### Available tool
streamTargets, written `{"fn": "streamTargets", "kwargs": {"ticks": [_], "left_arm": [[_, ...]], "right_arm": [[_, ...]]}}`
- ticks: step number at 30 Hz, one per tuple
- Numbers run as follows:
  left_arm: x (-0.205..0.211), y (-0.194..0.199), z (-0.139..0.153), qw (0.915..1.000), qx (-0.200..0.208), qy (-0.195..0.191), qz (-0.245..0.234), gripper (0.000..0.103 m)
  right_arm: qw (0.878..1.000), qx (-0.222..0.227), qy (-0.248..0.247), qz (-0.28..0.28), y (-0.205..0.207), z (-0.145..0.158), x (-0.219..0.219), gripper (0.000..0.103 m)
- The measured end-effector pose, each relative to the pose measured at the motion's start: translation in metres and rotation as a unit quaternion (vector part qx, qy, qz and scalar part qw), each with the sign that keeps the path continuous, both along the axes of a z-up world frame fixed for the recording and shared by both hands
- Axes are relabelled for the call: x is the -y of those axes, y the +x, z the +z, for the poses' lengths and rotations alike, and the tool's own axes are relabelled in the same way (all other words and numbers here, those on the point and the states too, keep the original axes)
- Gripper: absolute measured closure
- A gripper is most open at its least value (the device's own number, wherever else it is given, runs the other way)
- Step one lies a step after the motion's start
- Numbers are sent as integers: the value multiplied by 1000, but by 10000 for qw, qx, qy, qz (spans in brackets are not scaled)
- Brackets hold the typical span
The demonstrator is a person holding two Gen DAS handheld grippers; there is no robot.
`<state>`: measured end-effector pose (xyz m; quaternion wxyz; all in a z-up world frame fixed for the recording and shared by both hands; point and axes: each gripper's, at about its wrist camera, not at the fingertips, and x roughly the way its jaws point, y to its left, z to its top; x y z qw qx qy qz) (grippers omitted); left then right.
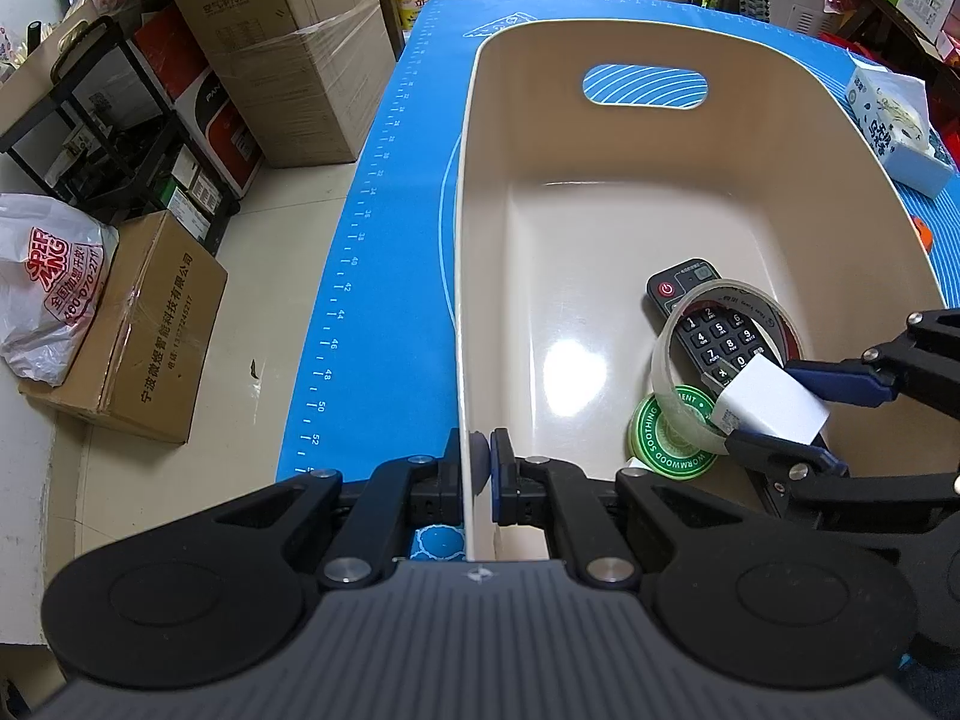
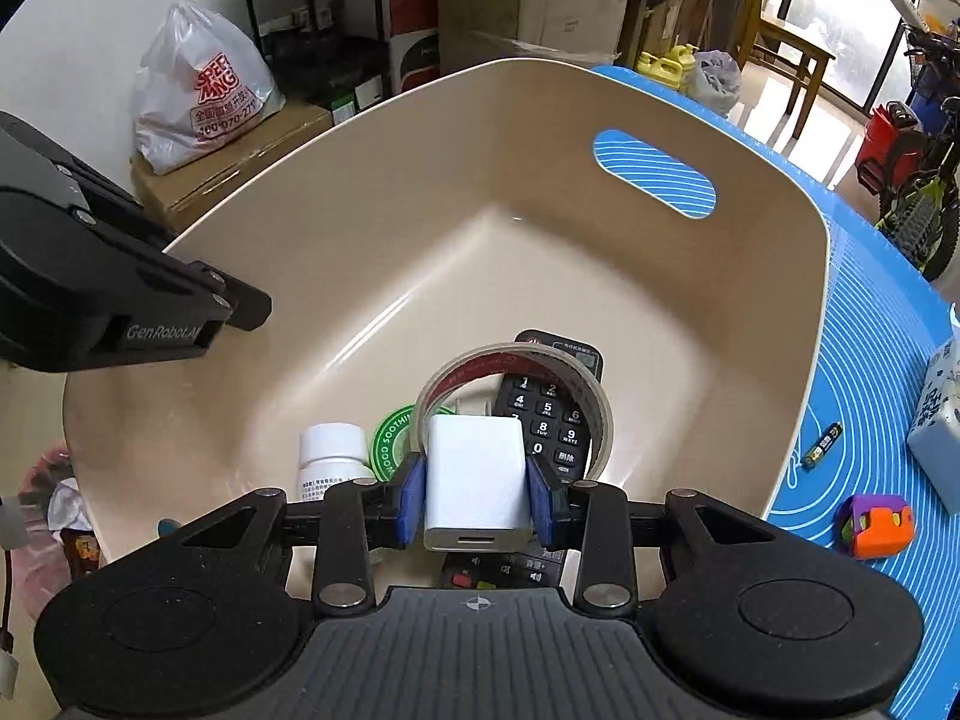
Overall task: Organize rigid objects
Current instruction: 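Lower the charger into the basket onto the tape roll and release, then move the right gripper to the silver key and grasp it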
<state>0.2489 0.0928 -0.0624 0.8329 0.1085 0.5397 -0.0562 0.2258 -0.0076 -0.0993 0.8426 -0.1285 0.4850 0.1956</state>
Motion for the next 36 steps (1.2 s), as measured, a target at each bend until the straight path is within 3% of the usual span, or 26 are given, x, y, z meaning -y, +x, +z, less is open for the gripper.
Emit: {"fn": "streamTargets", "kwargs": {"ticks": [8, 12, 19, 25, 31, 36], "left_arm": [[2, 0, 1, 10000, 13, 27, 2, 95], [1, 0, 1, 10000, 12, 18, -5, 95], [1, 0, 0, 10000, 13, 19, -10, 95], [2, 1, -1, 10000, 13, 23, -10, 95], [1, 0, 0, 10000, 19, 10, -8, 95], [2, 0, -1, 10000, 15, 23, -7, 95]], "right_arm": [[9979, 156, 630, -36, -5, 22, 19, 39], [9962, 453, 727, -124, -10, 40, 27, 33], [9900, 717, 1073, -574, -16, 66, 71, 32], [9841, 1004, 1054, -1019, -25, 77, 116, 32], [9816, 882, 815, -1487, -30, 54, 156, 30], [9844, 563, 472, -1597, -35, 11, 168, 30]]}}
